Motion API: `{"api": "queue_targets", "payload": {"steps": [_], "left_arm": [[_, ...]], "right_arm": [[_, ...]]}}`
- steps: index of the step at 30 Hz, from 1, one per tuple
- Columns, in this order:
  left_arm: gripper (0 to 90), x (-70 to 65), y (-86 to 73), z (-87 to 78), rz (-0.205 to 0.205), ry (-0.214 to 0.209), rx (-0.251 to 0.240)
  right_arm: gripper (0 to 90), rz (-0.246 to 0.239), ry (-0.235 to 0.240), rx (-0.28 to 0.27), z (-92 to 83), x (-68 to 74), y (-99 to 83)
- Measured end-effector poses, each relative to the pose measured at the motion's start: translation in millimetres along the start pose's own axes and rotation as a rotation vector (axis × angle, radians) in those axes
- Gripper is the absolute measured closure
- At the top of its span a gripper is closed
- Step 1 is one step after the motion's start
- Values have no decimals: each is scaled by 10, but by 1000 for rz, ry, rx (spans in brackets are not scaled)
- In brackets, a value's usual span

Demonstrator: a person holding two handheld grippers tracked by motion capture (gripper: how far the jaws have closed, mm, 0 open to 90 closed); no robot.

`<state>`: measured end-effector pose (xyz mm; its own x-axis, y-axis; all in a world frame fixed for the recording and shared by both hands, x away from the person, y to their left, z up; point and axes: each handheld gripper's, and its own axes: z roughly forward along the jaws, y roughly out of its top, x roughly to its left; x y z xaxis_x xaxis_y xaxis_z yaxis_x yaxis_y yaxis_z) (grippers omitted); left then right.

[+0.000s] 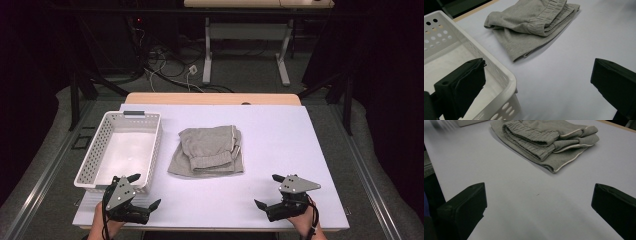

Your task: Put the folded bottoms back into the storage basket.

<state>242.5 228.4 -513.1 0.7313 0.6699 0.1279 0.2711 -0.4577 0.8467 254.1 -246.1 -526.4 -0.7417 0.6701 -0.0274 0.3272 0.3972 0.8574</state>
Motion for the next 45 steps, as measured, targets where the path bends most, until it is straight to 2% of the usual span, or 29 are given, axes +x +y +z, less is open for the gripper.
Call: {"api": "queue_targets", "payload": {"steps": [25, 30, 45], "left_arm": [[0, -64, 62, 34, -2, -5, -19], [0, -83, 87, 30, -5, -3, -36], [0, -167, 173, 135, -9, -20, -20]], "right_arm": [[0, -11, 7, 9, 43, 30, 27], [0, -16, 10, 12, 68, 35, 41], [0, -7, 33, 22, 156, 67, 106]]}}
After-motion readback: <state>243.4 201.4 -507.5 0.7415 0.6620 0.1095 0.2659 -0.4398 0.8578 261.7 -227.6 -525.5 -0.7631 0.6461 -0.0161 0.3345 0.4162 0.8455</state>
